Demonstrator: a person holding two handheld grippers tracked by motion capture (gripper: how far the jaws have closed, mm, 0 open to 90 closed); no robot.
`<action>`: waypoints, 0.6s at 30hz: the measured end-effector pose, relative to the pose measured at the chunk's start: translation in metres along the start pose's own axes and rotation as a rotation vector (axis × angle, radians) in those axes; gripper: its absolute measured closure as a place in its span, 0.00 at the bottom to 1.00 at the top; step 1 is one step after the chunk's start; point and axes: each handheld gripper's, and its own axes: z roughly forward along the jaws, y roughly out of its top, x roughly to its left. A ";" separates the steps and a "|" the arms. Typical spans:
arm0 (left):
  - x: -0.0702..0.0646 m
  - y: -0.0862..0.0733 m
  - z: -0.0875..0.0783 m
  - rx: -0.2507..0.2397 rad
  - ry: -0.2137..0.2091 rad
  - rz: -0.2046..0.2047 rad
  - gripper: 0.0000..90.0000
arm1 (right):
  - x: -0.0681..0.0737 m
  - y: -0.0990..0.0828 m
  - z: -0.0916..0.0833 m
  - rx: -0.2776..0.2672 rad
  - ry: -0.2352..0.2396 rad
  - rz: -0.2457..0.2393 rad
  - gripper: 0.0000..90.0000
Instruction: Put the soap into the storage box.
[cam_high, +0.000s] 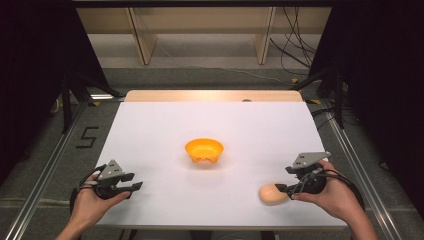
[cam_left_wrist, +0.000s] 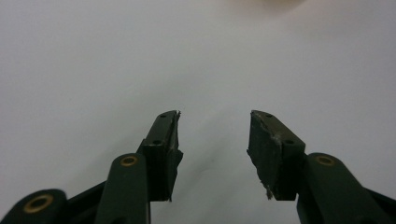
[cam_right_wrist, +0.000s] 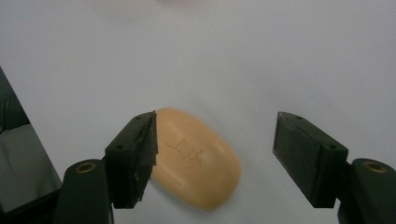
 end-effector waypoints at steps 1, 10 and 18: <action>-0.001 0.000 0.000 -0.006 0.003 -0.022 0.58 | 0.002 0.003 0.000 0.014 0.006 -0.007 0.34; -0.001 0.002 0.001 0.087 0.030 -0.009 0.23 | 0.006 0.017 -0.002 0.195 0.066 -0.174 0.37; 0.005 0.003 -0.003 0.076 0.051 -0.017 0.21 | 0.009 0.024 0.006 0.323 0.122 -0.296 0.31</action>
